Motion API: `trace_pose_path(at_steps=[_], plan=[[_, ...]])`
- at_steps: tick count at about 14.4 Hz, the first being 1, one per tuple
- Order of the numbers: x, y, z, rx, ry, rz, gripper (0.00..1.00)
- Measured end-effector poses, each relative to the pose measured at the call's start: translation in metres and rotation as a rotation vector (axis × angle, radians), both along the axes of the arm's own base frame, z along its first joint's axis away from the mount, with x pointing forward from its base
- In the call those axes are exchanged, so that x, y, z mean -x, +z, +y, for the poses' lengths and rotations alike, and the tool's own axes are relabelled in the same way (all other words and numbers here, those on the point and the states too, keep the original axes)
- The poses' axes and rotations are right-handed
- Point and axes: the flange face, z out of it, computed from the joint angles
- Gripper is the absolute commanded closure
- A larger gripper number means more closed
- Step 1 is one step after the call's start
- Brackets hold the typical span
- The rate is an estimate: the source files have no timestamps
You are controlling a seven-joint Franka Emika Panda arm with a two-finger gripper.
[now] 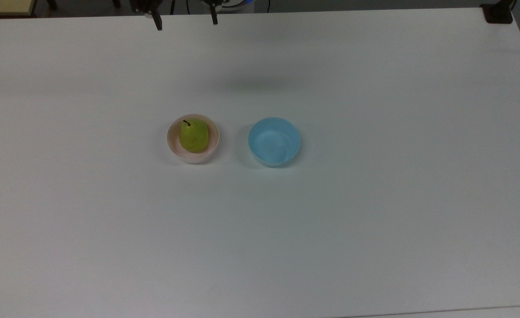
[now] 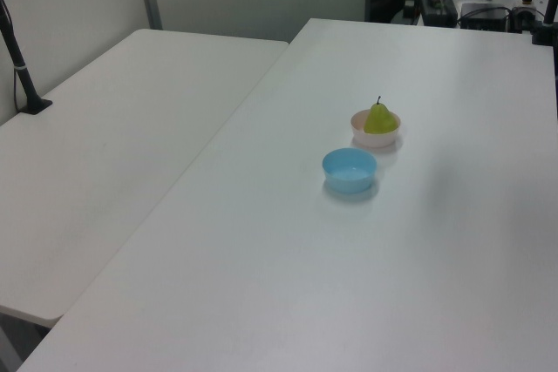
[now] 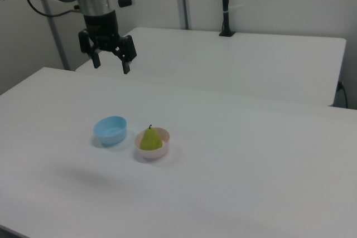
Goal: Place the pear in the bowl
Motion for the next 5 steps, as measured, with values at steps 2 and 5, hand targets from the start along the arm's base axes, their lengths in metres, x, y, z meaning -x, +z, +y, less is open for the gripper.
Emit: trace_pose_path(at_steps=[2, 5], plan=[[0.002, 0.0025, 0.0034, -0.011, 0.006, -0.005, 0.0], [0.0, -0.0037, 0.0071, -0.012, 0.007, 0.005, 0.0]])
